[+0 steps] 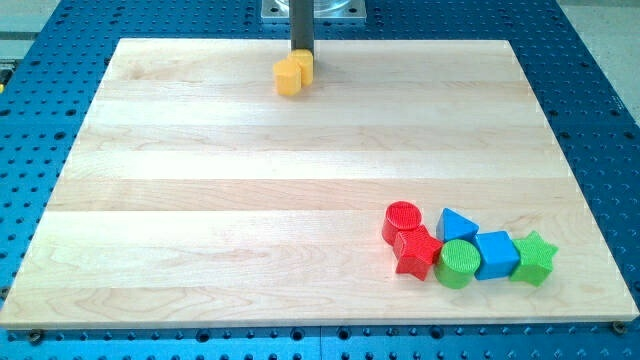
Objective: Slide the yellow heart into the triangle
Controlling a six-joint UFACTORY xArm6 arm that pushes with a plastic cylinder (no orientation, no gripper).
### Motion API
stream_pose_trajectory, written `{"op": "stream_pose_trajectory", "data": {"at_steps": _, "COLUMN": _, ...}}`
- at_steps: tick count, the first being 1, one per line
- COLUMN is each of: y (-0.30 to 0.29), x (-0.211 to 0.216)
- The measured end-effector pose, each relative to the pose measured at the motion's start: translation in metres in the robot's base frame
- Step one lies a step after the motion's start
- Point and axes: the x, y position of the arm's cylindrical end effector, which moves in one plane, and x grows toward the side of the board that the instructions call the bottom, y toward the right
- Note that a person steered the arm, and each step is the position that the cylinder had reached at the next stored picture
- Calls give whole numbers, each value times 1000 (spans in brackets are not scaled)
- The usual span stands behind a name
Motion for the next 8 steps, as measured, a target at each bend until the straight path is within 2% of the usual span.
{"op": "stream_pose_trajectory", "data": {"at_steps": 1, "y": 4, "x": 79}}
{"op": "stream_pose_trajectory", "data": {"at_steps": 2, "y": 9, "x": 42}}
{"op": "stream_pose_trajectory", "data": {"at_steps": 3, "y": 2, "x": -20}}
{"op": "stream_pose_trajectory", "data": {"at_steps": 4, "y": -48, "x": 0}}
{"op": "stream_pose_trajectory", "data": {"at_steps": 6, "y": -18, "x": 109}}
{"op": "stream_pose_trajectory", "data": {"at_steps": 7, "y": -18, "x": 85}}
{"op": "stream_pose_trajectory", "data": {"at_steps": 8, "y": 46, "x": 111}}
